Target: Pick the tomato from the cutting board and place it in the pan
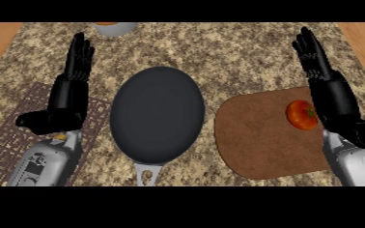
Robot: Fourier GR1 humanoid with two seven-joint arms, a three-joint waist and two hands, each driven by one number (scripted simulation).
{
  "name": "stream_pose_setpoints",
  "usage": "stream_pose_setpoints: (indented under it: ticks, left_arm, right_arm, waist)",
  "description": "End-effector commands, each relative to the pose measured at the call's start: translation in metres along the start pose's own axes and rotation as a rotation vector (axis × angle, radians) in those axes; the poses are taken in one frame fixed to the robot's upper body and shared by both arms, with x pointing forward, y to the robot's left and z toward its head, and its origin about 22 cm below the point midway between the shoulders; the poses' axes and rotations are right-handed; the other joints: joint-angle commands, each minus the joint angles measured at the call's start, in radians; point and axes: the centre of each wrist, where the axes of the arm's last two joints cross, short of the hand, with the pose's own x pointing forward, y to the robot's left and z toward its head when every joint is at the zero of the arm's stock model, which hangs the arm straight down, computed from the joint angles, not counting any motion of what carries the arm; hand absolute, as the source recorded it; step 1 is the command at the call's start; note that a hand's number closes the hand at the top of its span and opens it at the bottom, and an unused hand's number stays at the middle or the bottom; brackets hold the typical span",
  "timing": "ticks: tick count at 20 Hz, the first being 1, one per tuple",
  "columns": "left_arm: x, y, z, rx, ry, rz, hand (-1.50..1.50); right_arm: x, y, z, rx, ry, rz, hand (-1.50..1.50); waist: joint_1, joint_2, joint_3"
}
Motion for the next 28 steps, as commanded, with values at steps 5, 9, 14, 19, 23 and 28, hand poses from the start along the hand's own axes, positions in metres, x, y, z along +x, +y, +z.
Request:
stream_pose_setpoints:
  ticks: [5,9,14,19,23,28]
  left_arm:
    - [-0.019,-0.001,0.008,-0.038,0.18,0.034,0.0]
    - [-0.034,0.011,0.02,-0.034,0.325,0.078,0.0]
    - [-0.028,0.017,0.017,-0.029,0.327,0.113,0.0]
    - [-0.021,0.018,0.009,-0.063,0.336,0.117,0.0]
    - [-0.028,0.025,0.01,-0.07,0.373,0.108,0.0]
    - [-0.022,0.023,0.006,-0.08,0.35,0.114,0.0]
  right_arm:
    - [0.044,0.04,-0.026,0.488,-0.404,-0.553,1.5]
    - [0.021,-0.028,-0.025,0.522,-0.52,-0.55,1.5]
    - [-0.003,-0.104,-0.014,0.572,-0.525,-0.477,-1.5]
    - [0.018,-0.138,-0.033,0.608,-0.628,-0.342,-1.5]
    - [0.034,-0.155,-0.041,0.628,-0.7,-0.295,-1.5]
    - [0.066,-0.164,-0.048,0.734,-0.715,-0.044,-1.5]
  waist:
    - [0.109,0.005,-0.009]
    - [0.059,0.012,-0.011]
    - [0.059,0.016,-0.01]
    - [0.084,0.01,-0.01]
    - [0.086,0.011,-0.013]
    - [0.085,0.006,-0.014]
